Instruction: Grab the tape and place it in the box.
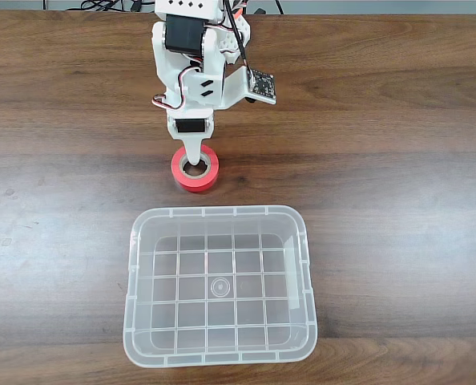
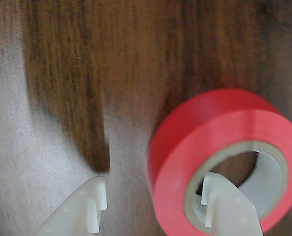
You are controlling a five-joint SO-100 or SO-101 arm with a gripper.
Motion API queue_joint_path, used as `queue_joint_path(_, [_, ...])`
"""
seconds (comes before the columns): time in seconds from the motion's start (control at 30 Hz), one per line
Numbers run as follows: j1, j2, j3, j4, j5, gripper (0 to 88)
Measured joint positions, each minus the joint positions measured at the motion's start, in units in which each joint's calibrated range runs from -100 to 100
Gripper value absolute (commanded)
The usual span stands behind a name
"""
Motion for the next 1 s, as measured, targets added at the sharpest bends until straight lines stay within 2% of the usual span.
queue_joint_path(0.27, [0.00,4.02,-2.35,-0.25,0.16,11.7])
queue_joint_path(0.43, [0.00,4.02,-2.44,-0.25,0.16,3.4])
queue_joint_path(0.6, [0.00,4.35,-3.70,0.51,0.16,2.4])
queue_joint_path(1.0, [2.03,4.77,-17.42,12.88,0.10,2.1])
